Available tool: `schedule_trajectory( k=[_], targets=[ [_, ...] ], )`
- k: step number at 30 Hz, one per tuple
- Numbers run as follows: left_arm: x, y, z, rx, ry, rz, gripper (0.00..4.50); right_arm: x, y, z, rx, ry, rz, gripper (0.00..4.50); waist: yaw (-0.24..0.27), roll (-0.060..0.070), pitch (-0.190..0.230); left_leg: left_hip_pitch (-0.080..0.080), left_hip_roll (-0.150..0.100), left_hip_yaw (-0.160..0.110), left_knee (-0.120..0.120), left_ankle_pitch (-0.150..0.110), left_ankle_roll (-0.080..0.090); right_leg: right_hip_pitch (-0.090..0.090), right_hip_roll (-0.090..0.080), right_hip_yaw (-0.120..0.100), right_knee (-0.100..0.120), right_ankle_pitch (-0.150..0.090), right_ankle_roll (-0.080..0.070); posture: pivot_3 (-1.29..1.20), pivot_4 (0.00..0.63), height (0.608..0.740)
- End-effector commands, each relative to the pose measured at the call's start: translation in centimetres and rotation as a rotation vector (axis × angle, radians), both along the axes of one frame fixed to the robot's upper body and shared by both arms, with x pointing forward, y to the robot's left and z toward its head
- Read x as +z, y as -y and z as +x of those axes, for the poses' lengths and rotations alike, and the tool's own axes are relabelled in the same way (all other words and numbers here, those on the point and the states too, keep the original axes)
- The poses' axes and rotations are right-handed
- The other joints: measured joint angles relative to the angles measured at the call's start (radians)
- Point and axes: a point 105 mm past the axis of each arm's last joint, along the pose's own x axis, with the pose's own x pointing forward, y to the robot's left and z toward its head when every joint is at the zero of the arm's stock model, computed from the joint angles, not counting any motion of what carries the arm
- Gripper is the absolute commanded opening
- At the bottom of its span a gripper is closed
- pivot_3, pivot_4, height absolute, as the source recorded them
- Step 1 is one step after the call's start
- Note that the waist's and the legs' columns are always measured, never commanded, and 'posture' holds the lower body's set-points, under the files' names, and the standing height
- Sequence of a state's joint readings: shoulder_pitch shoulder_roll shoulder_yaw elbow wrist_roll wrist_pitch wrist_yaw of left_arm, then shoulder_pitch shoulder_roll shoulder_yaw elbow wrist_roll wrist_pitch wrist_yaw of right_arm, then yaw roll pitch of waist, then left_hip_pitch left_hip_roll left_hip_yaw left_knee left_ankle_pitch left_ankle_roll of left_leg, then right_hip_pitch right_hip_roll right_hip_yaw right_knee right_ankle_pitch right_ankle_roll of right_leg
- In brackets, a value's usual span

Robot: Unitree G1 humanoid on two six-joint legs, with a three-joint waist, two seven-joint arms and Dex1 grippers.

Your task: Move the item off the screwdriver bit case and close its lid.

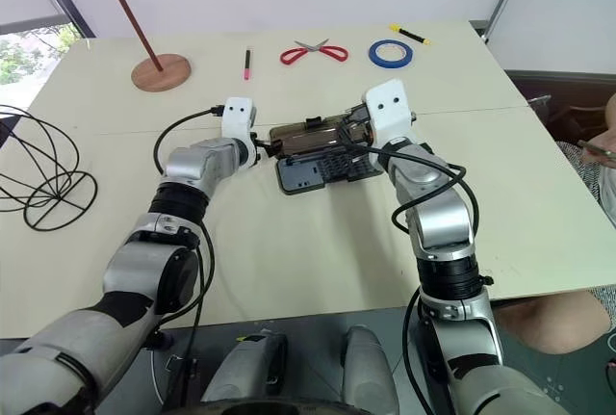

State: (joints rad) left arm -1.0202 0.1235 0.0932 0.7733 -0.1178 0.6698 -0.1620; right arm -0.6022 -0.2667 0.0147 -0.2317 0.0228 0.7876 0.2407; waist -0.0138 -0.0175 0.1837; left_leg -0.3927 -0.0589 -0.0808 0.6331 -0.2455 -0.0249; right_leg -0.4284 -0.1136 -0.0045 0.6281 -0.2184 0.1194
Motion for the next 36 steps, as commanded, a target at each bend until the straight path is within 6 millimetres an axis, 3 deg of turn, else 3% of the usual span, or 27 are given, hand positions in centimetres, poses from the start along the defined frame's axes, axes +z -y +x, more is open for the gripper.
schedule_trajectory(
  k=[1,6,14,20,31,36],
  targets=[
    [0.5,0.2,0.2,0.002,0.009,0.003,2.28,2.4,0.2,-0.3,-0.004,0.084,0.002,4.5,0.0,0.0,0.0,0.0,0.0,0.0,0.0,0.0,0.0,0.0,0.0,0.0,0.0,0.0,0.0,0.0,0.15,0.74],
    [0.4,0.4,0.2,-0.004,0.0,0.0,0.04,2.5,0.3,-0.3,-0.008,0.088,0.001,4.5,-0.01,0.0,0.0,0.001,0.001,0.0,-0.001,0.0,0.0,0.0,0.001,0.0,0.0,0.0,0.0,0.0,0.15,0.74],
    [0.0,0.6,0.0,-0.029,-0.021,0.012,0.04,2.8,0.5,-0.3,-0.016,0.096,0.001,4.5,-0.006,0.0,0.0,0.001,0.0,0.001,0.0,0.0,0.0,0.0,0.0,0.0,0.0,0.0,0.0,0.0,0.15,0.74],
    [-0.6,-1.4,-1.1,0.006,-0.037,0.039,0.04,2.9,0.5,-0.3,-0.019,0.098,0.003,4.5,-0.011,0.0,0.0,0.001,0.001,0.0,-0.001,0.0,0.0,0.0,0.001,0.0,0.0,0.0,0.0,0.0,0.15,0.74],
    [-3.5,-8.4,-8.2,0.141,-0.061,0.161,0.04,2.3,-0.2,-0.4,0.021,0.071,0.002,4.5,-0.049,0.001,-0.001,0.002,0.002,0.0,-0.003,0.0,0.0,-0.001,0.002,0.003,0.001,0.0,-0.001,0.0,0.15,0.74],
    [-4.3,-10.2,-10.2,0.325,-0.089,0.07,0.04,2.2,-1.0,-0.2,0.068,0.059,-0.014,4.5,-0.05,0.002,-0.001,0.003,0.003,0.0,-0.003,0.0,0.0,-0.001,0.002,0.003,0.001,-0.001,-0.001,0.0,0.15,0.74]
  ],
)
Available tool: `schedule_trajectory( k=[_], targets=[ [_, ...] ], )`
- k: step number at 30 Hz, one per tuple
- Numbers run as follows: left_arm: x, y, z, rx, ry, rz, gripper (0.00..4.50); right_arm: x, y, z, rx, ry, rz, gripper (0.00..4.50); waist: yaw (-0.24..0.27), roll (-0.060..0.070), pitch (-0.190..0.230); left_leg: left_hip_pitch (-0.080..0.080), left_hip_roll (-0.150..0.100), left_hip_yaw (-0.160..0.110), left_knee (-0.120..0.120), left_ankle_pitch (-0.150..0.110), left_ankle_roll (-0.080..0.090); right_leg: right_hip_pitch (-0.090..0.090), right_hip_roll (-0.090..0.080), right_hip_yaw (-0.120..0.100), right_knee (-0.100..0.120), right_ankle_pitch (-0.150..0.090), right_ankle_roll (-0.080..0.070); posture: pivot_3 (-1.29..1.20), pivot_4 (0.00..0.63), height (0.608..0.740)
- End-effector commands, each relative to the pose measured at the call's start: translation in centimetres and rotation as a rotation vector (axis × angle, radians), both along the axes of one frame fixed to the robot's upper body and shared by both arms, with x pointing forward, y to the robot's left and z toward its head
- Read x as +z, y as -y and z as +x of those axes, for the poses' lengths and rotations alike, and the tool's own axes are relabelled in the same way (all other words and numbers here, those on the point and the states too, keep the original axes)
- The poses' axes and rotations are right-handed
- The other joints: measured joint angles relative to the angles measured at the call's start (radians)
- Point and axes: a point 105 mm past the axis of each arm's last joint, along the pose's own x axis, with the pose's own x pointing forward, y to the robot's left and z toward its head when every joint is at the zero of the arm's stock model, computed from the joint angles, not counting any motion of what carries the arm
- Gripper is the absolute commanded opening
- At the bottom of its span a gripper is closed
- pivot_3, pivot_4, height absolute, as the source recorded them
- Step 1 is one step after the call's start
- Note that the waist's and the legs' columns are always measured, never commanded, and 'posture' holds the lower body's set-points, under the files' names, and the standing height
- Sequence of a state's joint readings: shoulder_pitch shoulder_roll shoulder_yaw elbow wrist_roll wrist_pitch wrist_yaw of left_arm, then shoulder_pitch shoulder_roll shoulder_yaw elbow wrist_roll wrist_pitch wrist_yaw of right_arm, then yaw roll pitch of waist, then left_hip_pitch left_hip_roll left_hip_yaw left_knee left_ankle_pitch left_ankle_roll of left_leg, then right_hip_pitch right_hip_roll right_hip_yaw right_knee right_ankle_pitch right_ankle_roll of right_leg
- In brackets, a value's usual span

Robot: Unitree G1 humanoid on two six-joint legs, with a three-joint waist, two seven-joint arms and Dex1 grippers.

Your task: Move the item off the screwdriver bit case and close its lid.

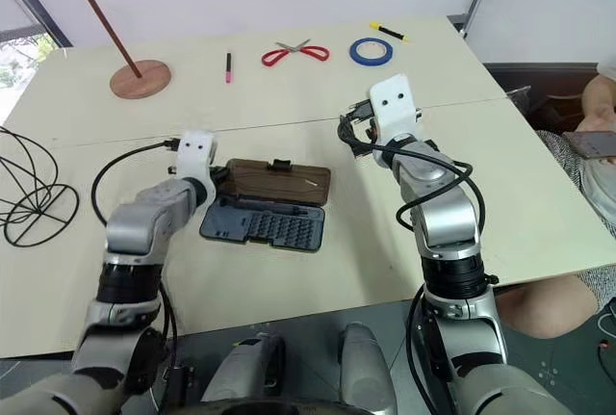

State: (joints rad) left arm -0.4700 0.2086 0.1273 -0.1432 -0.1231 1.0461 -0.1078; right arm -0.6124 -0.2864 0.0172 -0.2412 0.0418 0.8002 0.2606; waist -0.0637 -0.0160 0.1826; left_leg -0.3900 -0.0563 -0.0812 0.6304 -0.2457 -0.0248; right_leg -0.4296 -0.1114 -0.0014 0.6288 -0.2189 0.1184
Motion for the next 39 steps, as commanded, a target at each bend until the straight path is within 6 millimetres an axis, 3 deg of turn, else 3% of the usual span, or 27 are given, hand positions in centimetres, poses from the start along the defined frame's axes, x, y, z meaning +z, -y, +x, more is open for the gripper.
schedule_trajectory(
  k=[1,5,8,13,23,39],
  targets=[
    [-2.5,-2.8,-1.8,0.185,-0.108,-0.029,0.04,1.8,-0.9,0.0,0.049,0.057,-0.009,4.5,0.0,0.0,0.0,0.0,0.0,0.0,0.0,0.0,0.0,0.0,0.0,0.0,0.0,0.0,0.0,0.0,0.15,0.74],
    [-2.9,-2.5,-2.6,0.291,-0.105,-0.079,0.04,1.9,-1.6,0.2,0.087,0.052,-0.021,4.5,0.004,0.0,0.0,0.0,0.0,0.0,0.0,0.0,0.0,0.0,0.0,0.0,0.0,0.0,0.0,0.0,0.15,0.74],
    [-3.2,-1.4,-2.9,0.291,-0.114,-0.092,0.04,2.1,-2.2,0.3,0.119,0.05,-0.038,4.5,0.008,0.0,0.0,0.0,0.0,0.0,0.001,0.0,0.0,0.001,0.0,0.0,0.0,0.0,0.0,0.0,0.15,0.74],
    [-4.0,-1.6,-4.3,0.324,-0.153,-0.104,0.04,2.2,-2.7,0.4,0.153,0.045,-0.056,4.5,0.018,0.0,0.0,0.0,0.0,0.001,0.001,0.0,0.0,0.001,0.0,0.0,0.0,0.0,0.0,0.0,0.15,0.74],
    [-4.9,-0.7,-6.6,0.23,-0.22,-0.084,0.04,1.9,-3.6,0.1,0.194,0.026,-0.072,4.5,0.018,0.0,-0.001,0.0,0.0,0.001,0.001,0.0,0.0,0.001,0.0,0.0,-0.001,0.0,0.0,0.0,0.15,0.74],
    [-4.9,0.0,-7.1,0.182,-0.22,-0.066,0.04,1.5,-3.7,-0.1,0.199,0.013,-0.079,4.5,0.021,0.001,-0.001,0.0,-0.001,0.001,0.0,0.0,0.0,0.002,-0.001,0.0,-0.002,0.0,0.0,0.0,0.15,0.74]
  ],
)
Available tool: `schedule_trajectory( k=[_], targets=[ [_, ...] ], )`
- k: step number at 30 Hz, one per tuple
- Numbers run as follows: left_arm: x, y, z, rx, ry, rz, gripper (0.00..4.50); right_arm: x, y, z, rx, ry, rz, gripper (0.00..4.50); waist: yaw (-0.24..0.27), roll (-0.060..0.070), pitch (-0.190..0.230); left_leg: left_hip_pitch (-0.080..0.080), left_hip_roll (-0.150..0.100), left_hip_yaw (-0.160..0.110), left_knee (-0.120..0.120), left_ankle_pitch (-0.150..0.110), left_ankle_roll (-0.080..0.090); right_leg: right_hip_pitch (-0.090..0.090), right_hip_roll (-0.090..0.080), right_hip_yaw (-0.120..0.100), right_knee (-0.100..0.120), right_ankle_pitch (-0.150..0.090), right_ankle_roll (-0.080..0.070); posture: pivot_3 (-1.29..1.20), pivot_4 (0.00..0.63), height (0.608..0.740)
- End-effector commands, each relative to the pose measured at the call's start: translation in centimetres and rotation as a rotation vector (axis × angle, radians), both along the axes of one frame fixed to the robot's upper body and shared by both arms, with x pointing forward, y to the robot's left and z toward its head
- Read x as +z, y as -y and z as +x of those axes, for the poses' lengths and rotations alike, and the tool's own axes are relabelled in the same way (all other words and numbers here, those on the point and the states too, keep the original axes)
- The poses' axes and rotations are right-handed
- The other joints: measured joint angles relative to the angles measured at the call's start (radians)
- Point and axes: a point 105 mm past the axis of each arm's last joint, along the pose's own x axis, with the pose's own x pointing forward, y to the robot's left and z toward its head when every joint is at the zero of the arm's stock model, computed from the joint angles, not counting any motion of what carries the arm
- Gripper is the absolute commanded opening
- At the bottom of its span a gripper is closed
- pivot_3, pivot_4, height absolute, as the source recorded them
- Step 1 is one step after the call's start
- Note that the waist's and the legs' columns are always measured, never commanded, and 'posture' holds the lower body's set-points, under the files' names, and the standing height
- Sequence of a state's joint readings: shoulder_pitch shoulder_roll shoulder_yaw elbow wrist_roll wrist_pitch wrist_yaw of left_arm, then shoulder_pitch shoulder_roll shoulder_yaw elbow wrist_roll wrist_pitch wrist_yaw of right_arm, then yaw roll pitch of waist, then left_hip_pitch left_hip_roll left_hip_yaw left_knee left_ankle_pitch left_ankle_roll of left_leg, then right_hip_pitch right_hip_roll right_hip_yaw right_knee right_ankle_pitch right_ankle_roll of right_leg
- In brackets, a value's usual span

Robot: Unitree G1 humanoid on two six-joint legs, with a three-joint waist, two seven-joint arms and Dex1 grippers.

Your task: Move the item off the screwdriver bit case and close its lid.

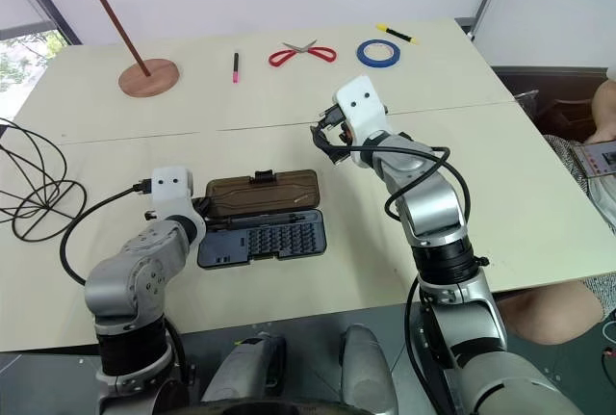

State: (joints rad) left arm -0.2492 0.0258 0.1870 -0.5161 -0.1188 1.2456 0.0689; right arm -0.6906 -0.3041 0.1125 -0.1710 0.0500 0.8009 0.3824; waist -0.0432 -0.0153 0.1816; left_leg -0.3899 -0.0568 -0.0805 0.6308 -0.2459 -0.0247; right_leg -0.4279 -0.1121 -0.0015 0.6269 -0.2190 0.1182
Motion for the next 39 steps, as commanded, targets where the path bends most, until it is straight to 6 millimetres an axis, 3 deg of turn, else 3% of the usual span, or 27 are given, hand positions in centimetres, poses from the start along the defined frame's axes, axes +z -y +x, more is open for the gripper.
schedule_trajectory(
  k=[1,4,7,13,14,15,20,25,28,30,34,39],
  targets=[
    [-3.3,0.2,-1.4,-0.016,-0.158,-0.012,0.04,1.8,-0.3,-0.3,0.02,0.062,0.003,4.5,0.0,0.0,0.0,0.0,0.0,0.0,0.0,0.0,0.0,0.0,0.0,0.0,0.0,0.0,0.0,0.0,0.15,0.74],
    [-3.2,0.4,-1.3,-0.02,-0.154,-0.03,0.04,1.9,-0.5,-0.3,0.023,0.066,0.004,4.5,0.0,0.0,0.0,0.0,0.0,0.0,0.0,0.0,0.0,0.0,0.0,0.0,0.0,0.0,0.0,0.0,0.15,0.74],
    [-3.0,0.6,-1.1,-0.032,-0.138,-0.036,0.89,1.9,-0.5,-0.2,0.022,0.068,0.004,4.5,0.004,0.001,0.0,0.0,0.0,0.0,0.0,0.0,0.0,0.0,0.0,0.0,0.0,0.0,0.0,0.0,0.15,0.74],
    [-1.8,1.0,-0.3,-0.076,-0.069,-0.008,3.94,2.1,-0.4,-0.1,0.021,0.071,0.002,4.5,0.023,0.002,-0.001,0.0,0.0,0.0,0.001,0.0,0.0,0.001,-0.001,-0.001,0.0,0.0,0.0,0.0,0.15,0.74],
    [-1.4,1.2,-0.2,-0.088,-0.049,-0.004,4.37,2.1,-0.4,-0.1,0.02,0.071,0.001,4.5,0.026,0.002,-0.001,0.0,0.0,0.0,0.001,0.0,0.0,0.001,-0.001,-0.001,0.0,0.0,0.0,0.0,0.15,0.74],
    [-1.0,1.2,-0.1,-0.104,-0.031,0.008,4.49,2.1,-0.4,-0.1,0.02,0.071,0.001,4.5,0.028,0.002,-0.001,0.0,-0.001,0.0,0.001,0.0,0.0,0.001,-0.001,-0.001,-0.001,0.0,0.0,0.0,0.15,0.74],
    [1.8,1.1,0.3,-0.187,0.131,0.025,4.49,1.8,-0.4,-0.1,0.021,0.066,0.001,4.5,0.026,0.001,-0.001,0.0,0.0,0.0,0.0,0.0,0.0,0.001,-0.001,-0.001,-0.001,0.0,0.0,0.0,0.15,0.74],
    [3.2,-0.2,-0.9,-0.356,0.197,0.033,4.49,1.1,-0.8,-0.1,0.036,0.049,0.002,4.5,0.026,0.001,-0.001,-0.001,0.0,-0.001,0.0,0.0,0.0,0.0,-0.001,-0.001,-0.001,0.0,0.0,0.0,0.15,0.74],
    [3.5,-0.5,-2.0,-0.51,0.228,0.1,4.49,0.8,-1.0,0.0,0.046,0.043,0.004,4.5,0.026,0.002,-0.001,-0.001,0.0,-0.001,0.0,0.0,0.0,0.0,-0.001,-0.001,-0.001,0.0,0.0,0.0,0.15,0.74],
    [2.7,-1.0,-3.4,-0.634,0.222,0.15,4.49,0.7,-1.3,0.1,0.056,0.039,0.008,4.5,0.023,0.002,-0.001,-0.001,0.0,-0.001,0.0,0.0,0.0,0.0,-0.001,-0.001,-0.002,0.0,-0.001,0.0,0.15,0.74],
    [1.9,-1.3,-4.8,-0.74,0.232,0.138,3.21,0.5,-1.7,0.2,0.068,0.038,0.008,4.5,0.029,0.002,-0.001,-0.002,0.001,0.0,-0.002,0.0,0.0,0.0,-0.001,-0.001,-0.006,-0.002,-0.004,0.0,0.15,0.74],
    [2.6,-0.4,-5.6,-0.85,0.284,0.098,0.51,0.4,-1.8,0.3,0.074,0.035,0.008,4.5,0.031,0.002,-0.001,-0.003,0.001,-0.001,-0.001,0.0,0.0,0.001,-0.002,-0.002,-0.009,-0.002,-0.004,0.0,0.15,0.74]
  ],
)
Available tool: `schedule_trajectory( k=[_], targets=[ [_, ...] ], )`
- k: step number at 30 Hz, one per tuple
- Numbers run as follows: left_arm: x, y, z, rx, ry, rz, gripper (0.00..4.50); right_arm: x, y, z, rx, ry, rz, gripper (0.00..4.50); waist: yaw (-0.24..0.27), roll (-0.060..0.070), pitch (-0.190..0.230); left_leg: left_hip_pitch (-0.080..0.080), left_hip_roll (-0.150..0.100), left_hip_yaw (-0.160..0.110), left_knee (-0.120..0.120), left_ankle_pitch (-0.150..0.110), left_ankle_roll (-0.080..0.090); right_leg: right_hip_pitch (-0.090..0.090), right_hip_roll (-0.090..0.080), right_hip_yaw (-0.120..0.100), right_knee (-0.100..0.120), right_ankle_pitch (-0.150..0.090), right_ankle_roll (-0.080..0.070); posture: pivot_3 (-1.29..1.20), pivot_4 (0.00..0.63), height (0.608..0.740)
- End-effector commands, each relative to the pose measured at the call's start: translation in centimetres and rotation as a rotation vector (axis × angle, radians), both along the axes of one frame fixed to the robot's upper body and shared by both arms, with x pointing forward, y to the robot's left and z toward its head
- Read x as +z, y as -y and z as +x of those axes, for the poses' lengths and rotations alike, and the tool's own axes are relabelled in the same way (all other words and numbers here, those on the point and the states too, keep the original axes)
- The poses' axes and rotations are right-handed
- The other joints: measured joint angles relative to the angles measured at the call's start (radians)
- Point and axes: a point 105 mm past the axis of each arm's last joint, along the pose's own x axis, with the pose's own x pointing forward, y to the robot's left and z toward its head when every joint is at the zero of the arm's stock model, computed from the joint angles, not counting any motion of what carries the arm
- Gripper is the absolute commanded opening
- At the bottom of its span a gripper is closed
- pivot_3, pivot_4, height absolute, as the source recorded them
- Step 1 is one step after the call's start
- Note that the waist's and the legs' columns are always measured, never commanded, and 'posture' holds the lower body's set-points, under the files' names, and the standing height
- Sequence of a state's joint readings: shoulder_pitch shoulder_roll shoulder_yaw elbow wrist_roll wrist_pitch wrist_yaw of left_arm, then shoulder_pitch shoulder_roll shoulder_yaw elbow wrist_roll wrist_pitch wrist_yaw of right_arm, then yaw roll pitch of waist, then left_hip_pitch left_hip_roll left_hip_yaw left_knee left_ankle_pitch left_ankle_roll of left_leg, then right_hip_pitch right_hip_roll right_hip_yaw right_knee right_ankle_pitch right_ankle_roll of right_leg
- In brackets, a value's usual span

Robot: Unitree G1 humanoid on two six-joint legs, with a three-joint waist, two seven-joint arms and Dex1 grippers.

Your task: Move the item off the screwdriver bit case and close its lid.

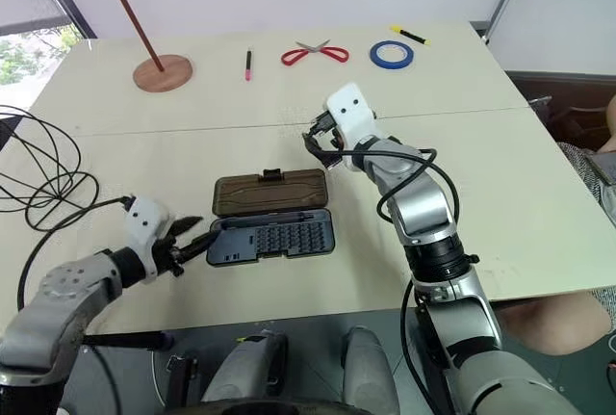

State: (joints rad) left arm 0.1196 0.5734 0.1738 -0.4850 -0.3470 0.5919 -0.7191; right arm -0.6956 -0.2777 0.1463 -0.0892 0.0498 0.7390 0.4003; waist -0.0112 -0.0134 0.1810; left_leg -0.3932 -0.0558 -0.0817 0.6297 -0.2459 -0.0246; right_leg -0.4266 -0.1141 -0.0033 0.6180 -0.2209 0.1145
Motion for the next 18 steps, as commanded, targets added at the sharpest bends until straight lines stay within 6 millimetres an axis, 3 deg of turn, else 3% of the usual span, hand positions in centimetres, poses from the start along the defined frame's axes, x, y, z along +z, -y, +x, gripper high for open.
schedule_trajectory(
  k=[1,5,9,18],
  targets=[
    [1.7,0.7,0.0,-0.073,0.084,-0.015,0.02,1.8,-0.5,-0.1,0.025,0.066,0.011,4.5,-0.002,0.0,0.0,0.0,0.0,0.0,0.0,0.0,0.0,0.0,0.0,0.0,0.0,0.0,0.0,0.0,0.15,0.74],
    [2.6,1.5,0.6,-0.138,0.115,-0.046,0.02,1.8,-0.7,0.0,0.03,0.068,0.008,4.5,-0.003,0.0,0.0,0.0,-0.001,0.0,0.0,0.0,0.0,0.0,0.001,0.0,0.0,0.001,0.002,0.0,0.15,0.74],
    [2.1,2.3,0.6,-0.209,0.085,-0.043,0.02,1.9,-0.7,0.1,0.031,0.071,0.007,4.5,-0.007,0.0,0.0,0.0,-0.001,0.0,0.0,0.0,0.0,0.0,0.001,0.0,0.0,0.002,0.004,0.0,0.15,0.74],
    [-2.0,2.4,-0.1,-0.326,-0.072,0.025,0.02,1.7,-0.3,0.1,0.026,0.078,-0.021,4.5,-0.006,0.0,0.0,0.0,0.0,0.0,-0.001,0.0,0.0,0.0,0.001,0.0,0.0,0.002,0.003,0.0,0.15,0.74]
  ],
)
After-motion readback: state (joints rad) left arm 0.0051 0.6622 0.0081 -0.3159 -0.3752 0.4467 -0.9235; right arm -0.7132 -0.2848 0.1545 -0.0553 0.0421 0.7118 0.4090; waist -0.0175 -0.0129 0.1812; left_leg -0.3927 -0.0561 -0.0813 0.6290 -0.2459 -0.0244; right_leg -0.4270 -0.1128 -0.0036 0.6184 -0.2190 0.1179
